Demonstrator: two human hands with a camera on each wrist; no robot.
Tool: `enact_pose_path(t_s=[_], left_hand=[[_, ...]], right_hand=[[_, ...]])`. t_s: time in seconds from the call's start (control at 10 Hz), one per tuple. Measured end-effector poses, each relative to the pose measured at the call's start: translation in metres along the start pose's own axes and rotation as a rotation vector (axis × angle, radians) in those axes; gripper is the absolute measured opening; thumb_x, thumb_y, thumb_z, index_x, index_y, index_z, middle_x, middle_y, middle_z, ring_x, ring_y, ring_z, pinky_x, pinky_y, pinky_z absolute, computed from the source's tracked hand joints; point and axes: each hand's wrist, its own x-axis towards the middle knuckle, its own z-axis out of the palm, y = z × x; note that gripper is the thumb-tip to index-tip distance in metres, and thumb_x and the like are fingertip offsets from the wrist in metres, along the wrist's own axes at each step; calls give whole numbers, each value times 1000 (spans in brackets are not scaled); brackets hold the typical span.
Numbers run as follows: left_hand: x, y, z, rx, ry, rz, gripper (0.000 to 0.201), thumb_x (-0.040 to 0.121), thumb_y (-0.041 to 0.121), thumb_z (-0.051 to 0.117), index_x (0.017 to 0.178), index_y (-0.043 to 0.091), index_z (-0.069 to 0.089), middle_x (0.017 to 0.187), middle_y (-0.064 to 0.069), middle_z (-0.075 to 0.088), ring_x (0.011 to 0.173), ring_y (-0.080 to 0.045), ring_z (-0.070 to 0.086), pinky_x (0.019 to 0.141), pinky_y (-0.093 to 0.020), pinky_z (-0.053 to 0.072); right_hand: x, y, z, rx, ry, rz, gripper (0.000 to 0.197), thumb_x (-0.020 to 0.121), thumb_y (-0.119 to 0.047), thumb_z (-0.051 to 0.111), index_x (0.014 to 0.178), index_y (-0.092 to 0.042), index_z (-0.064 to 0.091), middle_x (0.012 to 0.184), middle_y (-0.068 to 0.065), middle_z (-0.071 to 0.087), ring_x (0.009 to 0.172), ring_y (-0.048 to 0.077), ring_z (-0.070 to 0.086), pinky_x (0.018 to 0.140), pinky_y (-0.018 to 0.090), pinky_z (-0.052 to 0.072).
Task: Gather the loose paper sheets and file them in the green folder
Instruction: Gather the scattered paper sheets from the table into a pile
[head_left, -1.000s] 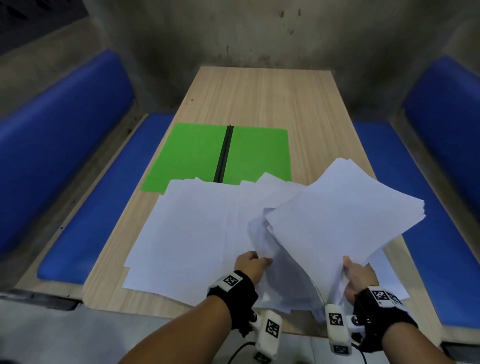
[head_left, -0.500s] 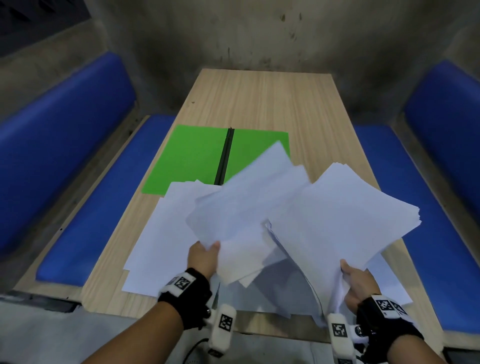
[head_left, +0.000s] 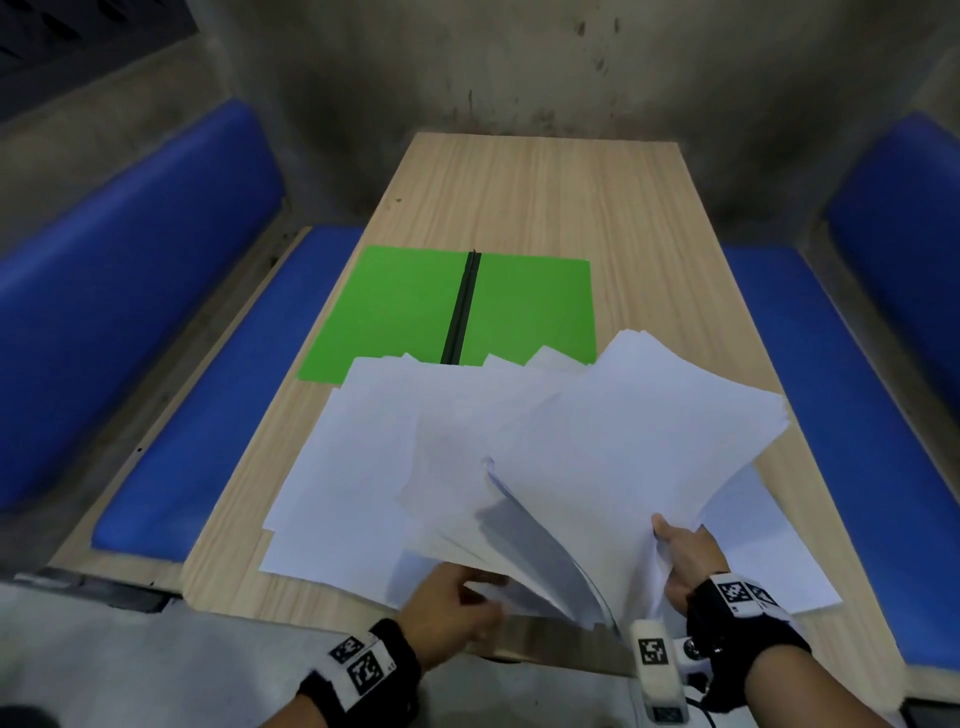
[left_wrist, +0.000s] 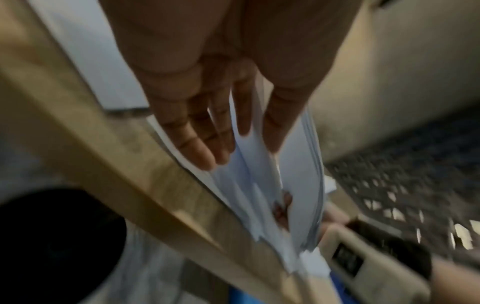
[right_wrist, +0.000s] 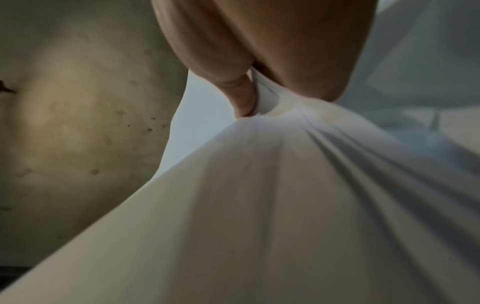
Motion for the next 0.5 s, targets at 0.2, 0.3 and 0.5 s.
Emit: enact_pose_path(t_s=[0.2,0.3,0.5], left_hand=[[30,-8,-56,281,438,183,36,76,-10,47,69,24,56,93,-5,62,89,-26,59,77,-34,50],[56,2,-78,103,482,68,21,89,7,52,107,16,58,115,-8,59,107,-28,57,92,-36,46],[91,39,-46,-135,303,-117,66,70,27,67,130,9,43,128,-27,56,114,-45,57,97,-51,46]], right_hand=[[4,-7,-3,-116,60,18,63,95,-22,53,146,4,27,155,20,27,137,37,36,111,38,32],[4,-6,-1,-146,59,33,63,96,-24,51,148,1,27,155,20,26,139,34,35,111,36,29],[-27,-30,-4,-575,67,-86,67,96,-6,44,152,-13,8,157,23,15,148,31,12,115,27,17]])
